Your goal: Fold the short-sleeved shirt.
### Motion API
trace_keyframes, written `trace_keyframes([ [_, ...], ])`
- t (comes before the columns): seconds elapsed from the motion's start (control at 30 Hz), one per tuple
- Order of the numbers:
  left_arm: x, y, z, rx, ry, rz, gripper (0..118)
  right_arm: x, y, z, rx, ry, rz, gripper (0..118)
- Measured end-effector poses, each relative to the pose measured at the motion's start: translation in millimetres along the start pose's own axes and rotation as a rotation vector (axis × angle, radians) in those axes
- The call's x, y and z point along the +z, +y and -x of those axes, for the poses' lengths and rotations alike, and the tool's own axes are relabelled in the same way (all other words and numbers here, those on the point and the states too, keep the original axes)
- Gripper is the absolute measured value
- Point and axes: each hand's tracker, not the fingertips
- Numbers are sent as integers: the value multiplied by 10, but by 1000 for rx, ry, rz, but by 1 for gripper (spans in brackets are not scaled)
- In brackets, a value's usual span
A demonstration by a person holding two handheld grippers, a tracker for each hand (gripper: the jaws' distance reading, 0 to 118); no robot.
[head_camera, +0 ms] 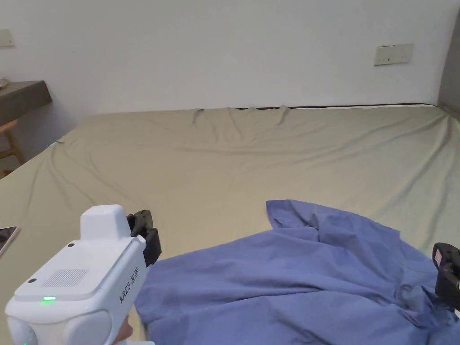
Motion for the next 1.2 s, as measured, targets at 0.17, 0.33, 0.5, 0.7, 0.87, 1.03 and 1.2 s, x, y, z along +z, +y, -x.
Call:
trace_keyframes([
  [0.17, 116, -470, 269, 8, 100, 51, 0, -54, -94, 343, 114, 19, 77, 0],
  [0.33, -7, -438, 404, -27, 44, 80, 0, -49, -45, 528, 112, 73, 71, 0],
  [0.5, -318, -443, 518, 112, -58, 284, 0, -58, -58, 639, 147, 102, 78, 0],
  [0.7, -1446, -398, 596, -33, -113, 468, 17, -95, -37, 603, 152, 125, 90, 0],
  [0.87, -2349, -562, 759, 73, -168, 677, 112, -59, 36, 538, 91, 121, 111, 0],
  [1.03, -2713, -780, 692, -94, -101, 649, 109, -32, 37, 518, 106, 120, 104, 0],
  [1.2, -2658, -1114, 690, -159, -66, 678, 83, -55, -5, 485, 110, 115, 137, 0],
])
